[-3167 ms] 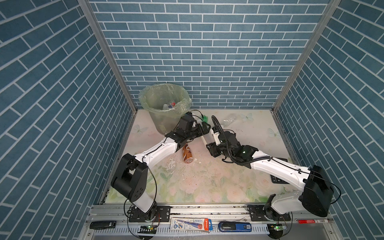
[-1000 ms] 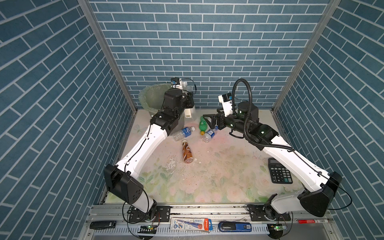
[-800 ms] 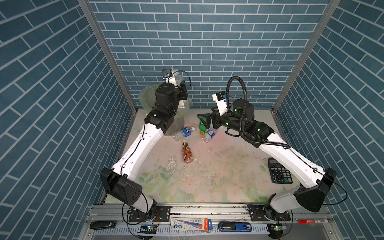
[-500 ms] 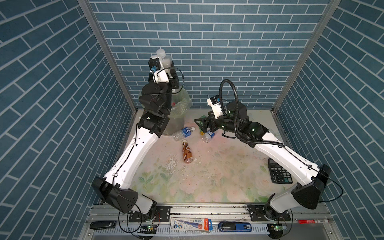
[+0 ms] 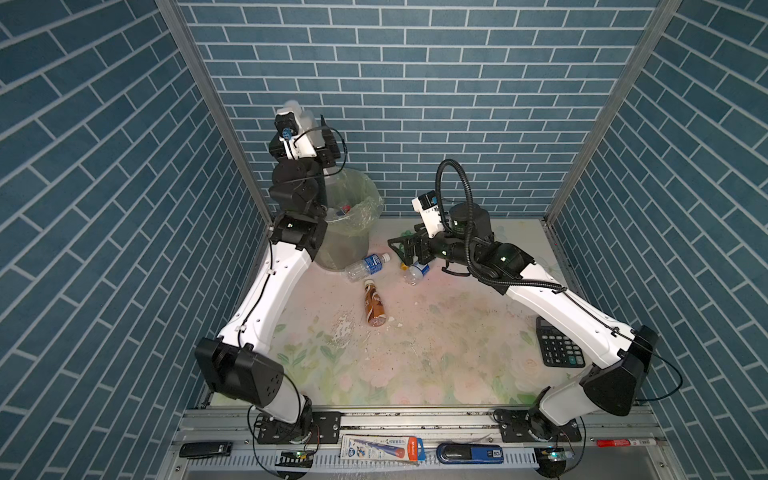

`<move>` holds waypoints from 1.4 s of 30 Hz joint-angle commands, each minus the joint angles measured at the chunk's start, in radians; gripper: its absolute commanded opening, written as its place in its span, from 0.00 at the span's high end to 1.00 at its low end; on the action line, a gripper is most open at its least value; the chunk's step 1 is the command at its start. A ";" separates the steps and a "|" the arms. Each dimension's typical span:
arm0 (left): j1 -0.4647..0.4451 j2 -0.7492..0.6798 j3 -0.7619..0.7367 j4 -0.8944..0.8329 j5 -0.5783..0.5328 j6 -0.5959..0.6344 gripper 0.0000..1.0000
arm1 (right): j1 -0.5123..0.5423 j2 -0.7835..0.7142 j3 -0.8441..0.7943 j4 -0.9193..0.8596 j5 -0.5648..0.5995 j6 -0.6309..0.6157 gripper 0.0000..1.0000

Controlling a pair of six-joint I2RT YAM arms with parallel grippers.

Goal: Throw the plastic bottles in the bin
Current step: 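Open the left gripper above the bin to drop the frosted bottle, then lower the left gripper around the brown Nescafe bottle and close it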

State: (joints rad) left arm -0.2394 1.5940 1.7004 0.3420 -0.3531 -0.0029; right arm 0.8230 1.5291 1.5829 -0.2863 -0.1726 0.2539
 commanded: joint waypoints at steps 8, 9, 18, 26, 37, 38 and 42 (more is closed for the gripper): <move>-0.018 -0.120 -0.166 -0.108 0.076 -0.125 0.01 | 0.004 0.005 0.009 0.009 -0.012 0.003 0.02; -0.022 -0.132 -0.179 -0.097 0.080 -0.128 0.01 | 0.004 0.008 0.006 0.014 -0.013 0.008 0.02; -0.047 -0.151 -0.202 -0.121 0.125 -0.176 0.01 | 0.004 0.014 -0.013 0.041 -0.015 0.033 0.02; -0.095 -0.178 -0.213 -0.185 0.192 -0.258 0.01 | 0.004 -0.006 -0.035 0.042 0.005 0.033 0.01; -0.214 -0.280 -0.333 -0.317 0.241 -0.341 0.01 | -0.034 -0.092 -0.167 0.044 0.079 0.062 0.01; -0.219 -0.286 -0.353 -0.325 0.252 -0.357 0.01 | -0.041 -0.104 -0.185 0.043 0.079 0.064 0.01; -0.259 -0.314 -0.440 -0.378 0.294 -0.403 0.01 | -0.076 -0.153 -0.262 0.027 0.140 0.073 0.01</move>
State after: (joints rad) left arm -0.4713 1.2942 1.3071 0.0322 -0.1051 -0.3565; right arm 0.7650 1.4239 1.3693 -0.2562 -0.0898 0.2955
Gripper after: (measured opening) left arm 0.994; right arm 0.991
